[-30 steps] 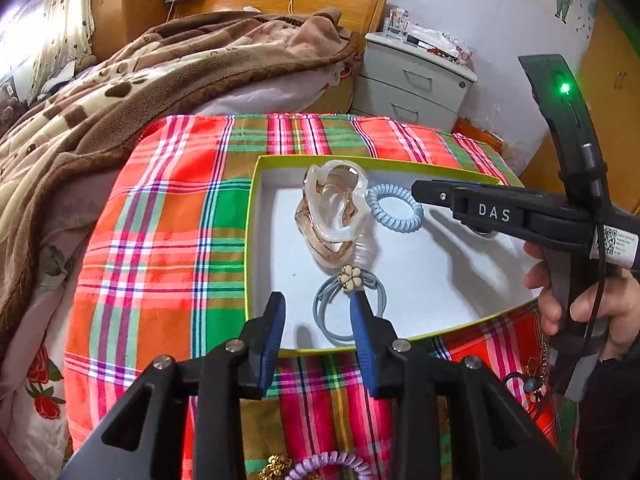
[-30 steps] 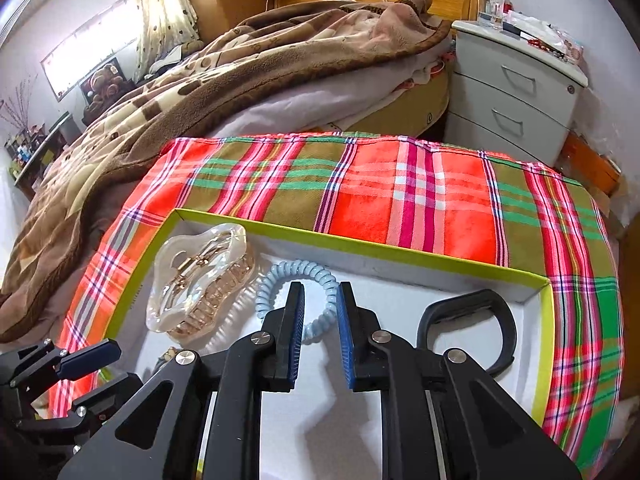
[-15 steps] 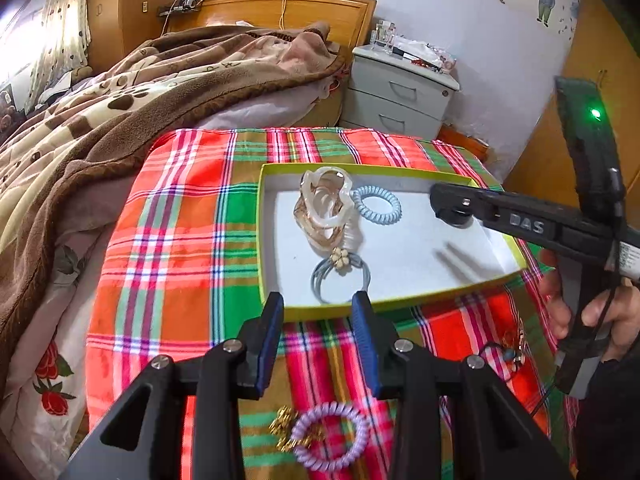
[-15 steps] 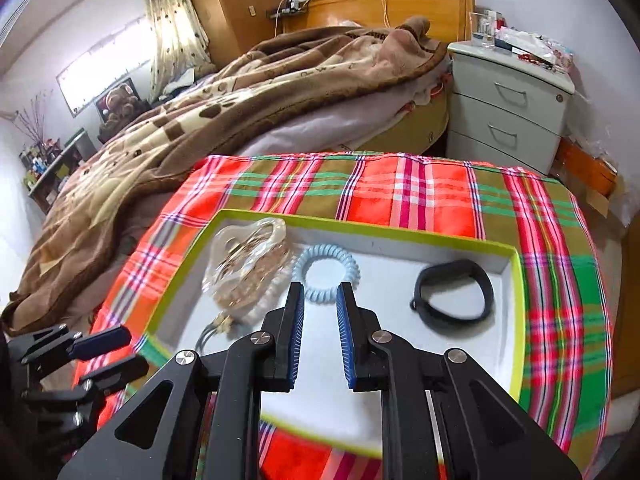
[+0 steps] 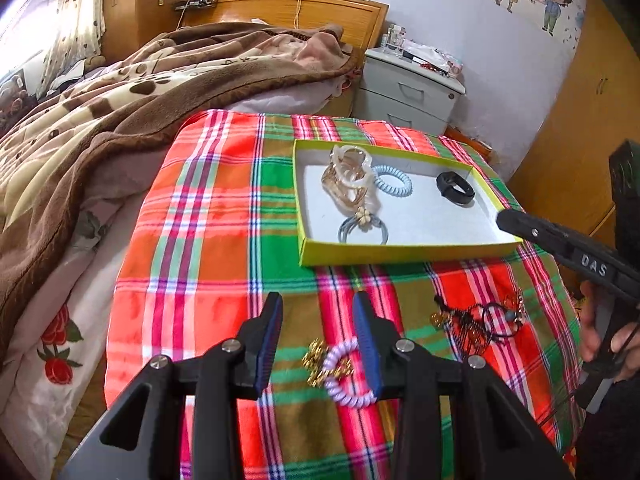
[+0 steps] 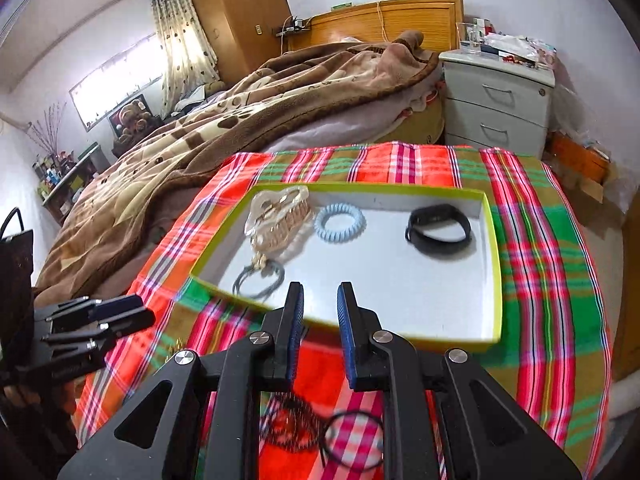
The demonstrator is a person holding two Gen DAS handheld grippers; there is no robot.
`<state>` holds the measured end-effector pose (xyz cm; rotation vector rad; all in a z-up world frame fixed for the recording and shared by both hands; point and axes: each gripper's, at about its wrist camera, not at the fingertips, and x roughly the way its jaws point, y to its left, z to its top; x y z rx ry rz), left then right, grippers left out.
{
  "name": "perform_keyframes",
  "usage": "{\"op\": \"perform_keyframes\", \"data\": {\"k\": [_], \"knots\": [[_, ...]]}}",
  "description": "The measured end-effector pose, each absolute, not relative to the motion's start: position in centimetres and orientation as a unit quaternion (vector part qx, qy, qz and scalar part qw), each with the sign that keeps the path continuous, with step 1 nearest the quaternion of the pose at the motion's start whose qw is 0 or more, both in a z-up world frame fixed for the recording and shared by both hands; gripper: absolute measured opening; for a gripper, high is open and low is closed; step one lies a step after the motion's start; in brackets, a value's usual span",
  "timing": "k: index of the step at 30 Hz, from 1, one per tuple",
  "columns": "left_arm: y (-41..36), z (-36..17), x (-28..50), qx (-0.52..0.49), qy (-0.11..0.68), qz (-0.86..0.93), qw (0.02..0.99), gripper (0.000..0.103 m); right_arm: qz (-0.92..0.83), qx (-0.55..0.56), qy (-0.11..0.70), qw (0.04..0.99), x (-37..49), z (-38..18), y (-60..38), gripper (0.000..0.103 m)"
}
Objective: Organize jewelry
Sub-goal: 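Withdraw both tools from the box toward the remaining jewelry, then grasp the lavender coil hair tie with the left tool while the right tool grasps the dark beaded bracelet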
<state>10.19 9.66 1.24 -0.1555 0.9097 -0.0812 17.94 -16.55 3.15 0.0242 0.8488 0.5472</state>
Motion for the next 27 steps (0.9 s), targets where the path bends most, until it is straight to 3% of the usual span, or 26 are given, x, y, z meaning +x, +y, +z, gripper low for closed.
{"op": "perform_keyframes", "data": {"k": [14,27], "knots": [[10.4,0.1,6.7,-0.075,0.447,-0.054,0.890,0.038,0.296,0.033,0.367,0.881,12.2,2.7,-18.4,0.018],[4.0,-1.1,6.1,-0.002,0.460,-0.141,0.877,0.038,0.270,0.029,0.389,0.880,10.4,1.1,-19.4,0.019]]}}
